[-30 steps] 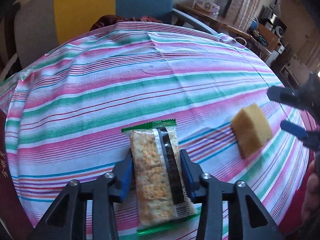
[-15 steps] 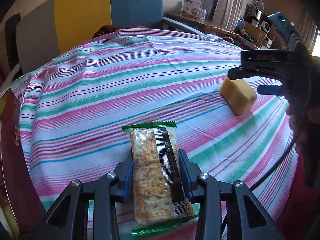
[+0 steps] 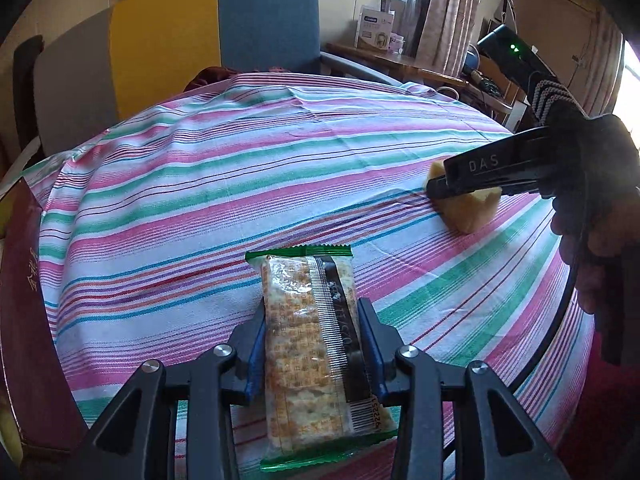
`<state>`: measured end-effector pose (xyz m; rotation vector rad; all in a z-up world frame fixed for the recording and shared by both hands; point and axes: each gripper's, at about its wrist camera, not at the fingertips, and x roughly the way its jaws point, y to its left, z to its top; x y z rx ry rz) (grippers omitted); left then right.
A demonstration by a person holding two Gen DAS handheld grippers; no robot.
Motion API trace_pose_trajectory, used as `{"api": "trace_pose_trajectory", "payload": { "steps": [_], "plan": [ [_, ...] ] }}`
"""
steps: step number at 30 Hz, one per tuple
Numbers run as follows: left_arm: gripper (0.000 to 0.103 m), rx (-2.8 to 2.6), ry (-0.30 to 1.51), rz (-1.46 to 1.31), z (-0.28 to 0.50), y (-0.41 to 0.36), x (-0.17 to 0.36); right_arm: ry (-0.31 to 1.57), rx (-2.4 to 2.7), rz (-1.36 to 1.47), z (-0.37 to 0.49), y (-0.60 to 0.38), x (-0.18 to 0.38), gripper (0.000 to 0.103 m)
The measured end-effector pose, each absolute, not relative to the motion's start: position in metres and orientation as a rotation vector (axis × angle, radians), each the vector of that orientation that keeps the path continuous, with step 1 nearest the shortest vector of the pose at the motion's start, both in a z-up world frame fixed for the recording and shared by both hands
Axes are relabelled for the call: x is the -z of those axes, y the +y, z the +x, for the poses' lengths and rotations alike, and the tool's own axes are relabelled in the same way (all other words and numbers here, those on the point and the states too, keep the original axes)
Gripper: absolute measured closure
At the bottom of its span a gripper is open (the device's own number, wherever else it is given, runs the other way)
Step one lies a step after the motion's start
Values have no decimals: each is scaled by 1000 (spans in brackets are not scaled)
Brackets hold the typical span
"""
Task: Organize objects
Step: 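Grasp the yellow sponge cake with the right gripper, then carry the cracker pack into the tray and open the left gripper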
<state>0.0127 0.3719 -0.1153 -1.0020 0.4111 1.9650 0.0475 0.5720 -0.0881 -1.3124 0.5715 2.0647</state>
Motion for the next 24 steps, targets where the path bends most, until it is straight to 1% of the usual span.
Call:
{"api": "trace_pose_trajectory", "payload": {
  "steps": [10,16,21,24],
  "plan": [
    [63,-1976,433,-985,17,371,116,573,-2065,-1328,49,573,89,50],
    [64,-1982,445,-988,18,370,114,533,-2071,-1332,47,572,90,50],
    [65,-2010,421,-1025,17,359,103,478,-2083,-1335,43,568,91,50],
    [65,-2048,406,-983,21,345,82,459,-2087,-1335,42,567,92,50]
  ]
}}
